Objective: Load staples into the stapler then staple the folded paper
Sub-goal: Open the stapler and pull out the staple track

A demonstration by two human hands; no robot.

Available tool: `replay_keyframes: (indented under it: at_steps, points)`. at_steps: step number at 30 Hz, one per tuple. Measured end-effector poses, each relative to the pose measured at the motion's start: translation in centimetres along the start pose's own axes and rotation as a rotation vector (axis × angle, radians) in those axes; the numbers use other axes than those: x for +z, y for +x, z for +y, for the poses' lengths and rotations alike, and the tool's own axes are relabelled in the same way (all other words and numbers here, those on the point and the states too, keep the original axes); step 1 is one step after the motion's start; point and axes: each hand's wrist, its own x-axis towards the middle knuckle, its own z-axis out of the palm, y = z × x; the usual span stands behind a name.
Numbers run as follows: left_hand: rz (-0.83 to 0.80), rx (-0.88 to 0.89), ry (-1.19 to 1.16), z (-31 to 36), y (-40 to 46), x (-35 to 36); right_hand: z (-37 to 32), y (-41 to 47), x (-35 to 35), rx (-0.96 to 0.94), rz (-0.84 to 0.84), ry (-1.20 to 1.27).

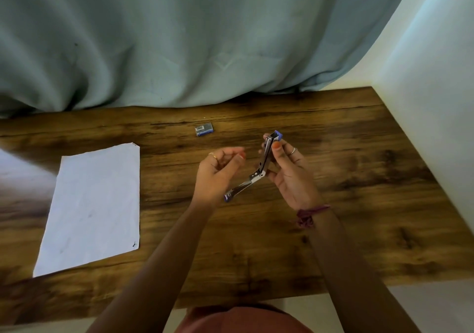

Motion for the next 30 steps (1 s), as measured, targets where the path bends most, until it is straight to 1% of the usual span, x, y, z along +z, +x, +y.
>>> replay_keyframes:
  at_steps: [2, 4, 10, 12, 18, 25, 30]
  points:
    - [-0.086, 0.141, 0.101, 1.1, 0.1, 0.7, 0.1, -0.2, 0.2, -0.019, -0.029, -0.063]
    - [-0.129, 0.223, 0.197, 2.0, 0.4, 1.2, 0.0, -0.3, 0.2, -0.033, -0.058, -0.117]
    - [-0.101, 0.347, 0.340, 3.5, 1.1, 1.2, -1.0, -0.6, 0.2, -0.101, -0.083, -0.194]
    - [-0.095, 0.352, 0.328, 3.7, 0.9, 1.2, -1.2, -0.6, 0.3, -0.124, -0.094, -0.222]
    - [-0.108, 0.249, 0.341, 4.3, 0.8, 1.4, -1.3, -0.9, 0.7, -0.140, -0.104, -0.284]
    - [-0.062, 0.300, 0.401, 4.7, 0.4, 2.1, -2.3, -0.7, 1.1, -0.178, -0.148, -0.367]
    - [0.036, 0.372, 0.477, 4.7, 0.5, 2.7, -2.3, -0.7, 1.9, -0.246, -0.128, -0.353]
